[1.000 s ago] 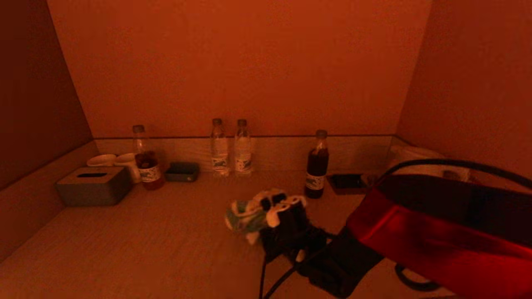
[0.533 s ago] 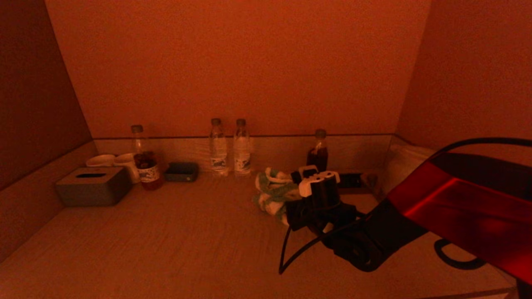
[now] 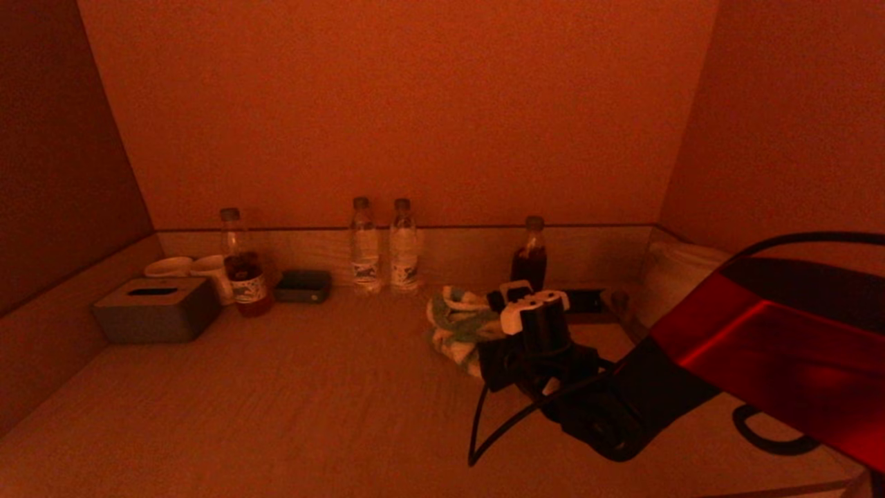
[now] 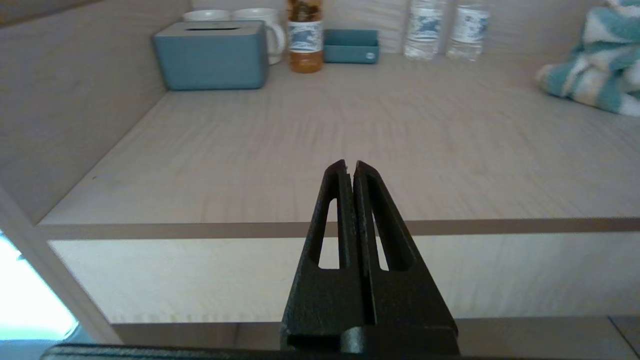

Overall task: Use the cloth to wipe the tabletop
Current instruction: Sweep the stains on the table

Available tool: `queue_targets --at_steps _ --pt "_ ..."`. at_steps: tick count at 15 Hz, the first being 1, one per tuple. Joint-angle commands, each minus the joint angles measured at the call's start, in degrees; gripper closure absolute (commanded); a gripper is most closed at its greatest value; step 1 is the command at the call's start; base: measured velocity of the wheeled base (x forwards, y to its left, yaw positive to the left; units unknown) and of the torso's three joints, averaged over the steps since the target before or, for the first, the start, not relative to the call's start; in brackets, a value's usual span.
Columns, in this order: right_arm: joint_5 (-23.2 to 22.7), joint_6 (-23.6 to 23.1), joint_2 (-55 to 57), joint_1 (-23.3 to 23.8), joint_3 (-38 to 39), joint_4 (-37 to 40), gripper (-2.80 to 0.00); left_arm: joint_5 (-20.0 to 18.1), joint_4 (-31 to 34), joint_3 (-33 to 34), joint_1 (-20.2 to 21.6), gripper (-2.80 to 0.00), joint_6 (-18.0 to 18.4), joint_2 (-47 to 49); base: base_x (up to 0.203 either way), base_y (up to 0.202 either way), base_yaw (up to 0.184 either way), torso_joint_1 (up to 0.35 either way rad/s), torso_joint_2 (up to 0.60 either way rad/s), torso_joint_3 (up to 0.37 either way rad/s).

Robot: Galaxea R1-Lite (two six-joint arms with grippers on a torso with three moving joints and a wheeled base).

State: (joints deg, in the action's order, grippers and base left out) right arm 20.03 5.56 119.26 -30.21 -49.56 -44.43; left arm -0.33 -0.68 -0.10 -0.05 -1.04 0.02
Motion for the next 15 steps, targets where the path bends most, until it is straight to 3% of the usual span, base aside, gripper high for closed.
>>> queue_targets --at_steps 1,15 --pt "0.19 0.15 -0.08 -0.02 1.4 -0.21 0.0 -0.02 -0.02 0.01 0.05 0.0 -0.02 -0.02 0.0 0.0 0.0 0.0 0.0 0.0" --pt "0.72 2.52 -0.3 2.22 9.53 -0.37 0.0 -0.02 -0.02 0.01 0.05 0.0 -0.02 -0.02 0.0 0.0 0.0 0.0 0.0 0.0"
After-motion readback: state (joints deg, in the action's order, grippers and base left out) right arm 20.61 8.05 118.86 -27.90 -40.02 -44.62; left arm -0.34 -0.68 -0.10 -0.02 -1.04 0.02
